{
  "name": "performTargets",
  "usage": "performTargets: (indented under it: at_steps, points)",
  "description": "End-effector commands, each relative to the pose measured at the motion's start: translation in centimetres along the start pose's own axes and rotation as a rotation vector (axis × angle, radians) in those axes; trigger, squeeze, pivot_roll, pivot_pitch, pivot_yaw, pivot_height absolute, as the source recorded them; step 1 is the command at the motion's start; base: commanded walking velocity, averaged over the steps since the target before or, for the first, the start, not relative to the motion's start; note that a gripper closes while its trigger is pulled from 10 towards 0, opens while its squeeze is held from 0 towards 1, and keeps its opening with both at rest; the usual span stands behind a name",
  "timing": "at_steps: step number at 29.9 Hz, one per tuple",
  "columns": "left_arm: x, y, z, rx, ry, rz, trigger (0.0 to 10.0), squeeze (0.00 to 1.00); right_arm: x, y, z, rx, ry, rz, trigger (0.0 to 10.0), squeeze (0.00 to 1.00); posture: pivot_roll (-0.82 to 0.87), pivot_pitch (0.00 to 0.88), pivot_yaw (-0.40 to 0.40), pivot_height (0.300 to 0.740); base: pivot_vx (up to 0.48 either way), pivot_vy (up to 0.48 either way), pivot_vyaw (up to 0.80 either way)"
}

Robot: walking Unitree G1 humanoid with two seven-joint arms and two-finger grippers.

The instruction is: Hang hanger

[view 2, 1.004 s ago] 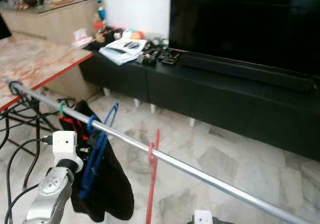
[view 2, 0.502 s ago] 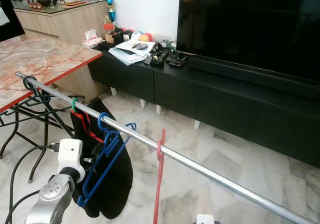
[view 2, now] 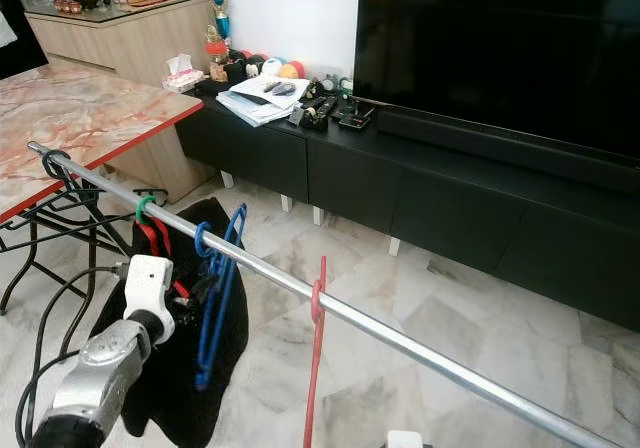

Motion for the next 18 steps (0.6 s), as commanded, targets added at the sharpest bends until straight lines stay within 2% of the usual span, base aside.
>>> performTargets:
  at_steps: [1, 7, 13, 15, 18]
  points:
    - [0.3, -0.5, 0.2, 0.038, -0.019, 0.005, 10.0, 0.00, 0.3, 0.1, 0.0, -0.003, 0.006, -0.003, 10.0, 0.00, 0.02, 0.014, 0.031, 0.740, 0.000, 0.000, 0.00]
    - [-1.2, -1.0, 1.2, 0.100, -0.112, 0.042, 10.0, 0.00, -0.9, 0.2, 0.0, 0.006, -0.008, -0.002, 10.0, 0.00, 0.01, 0.011, 0.032, 0.740, 0.000, 0.000, 0.00]
    - [-1.2, -0.7, 1.6, 0.098, -0.095, 0.043, 10.0, 0.00, -1.3, 0.4, 0.0, 0.008, -0.013, -0.001, 10.0, 0.00, 0.02, 0.012, 0.030, 0.740, 0.000, 0.000, 0.00]
    - [-1.2, -1.1, 1.9, 0.127, -0.068, 0.076, 10.0, 0.00, -1.4, 0.4, 0.1, 0.011, -0.013, -0.003, 10.0, 0.00, 0.01, 0.015, 0.030, 0.740, 0.000, 0.000, 0.00]
    - [-1.1, -1.3, 2.2, 0.146, -0.031, 0.080, 10.0, 0.00, -1.4, 0.3, 0.0, 0.012, -0.011, -0.001, 10.0, 0.00, 0.01, 0.016, 0.031, 0.740, 0.000, 0.000, 0.00]
Point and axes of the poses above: a point about 5 cm out from each wrist's last joint towards the gripper, its own z axis pointing out of the wrist towards the gripper, its own y axis along the axis of the wrist's last joint, x = y × z, the point moved 3 cm from there along z, pointing out of the wrist towards the gripper, and after that the axes turned 4 degrees about z, right-handed, at the moved point
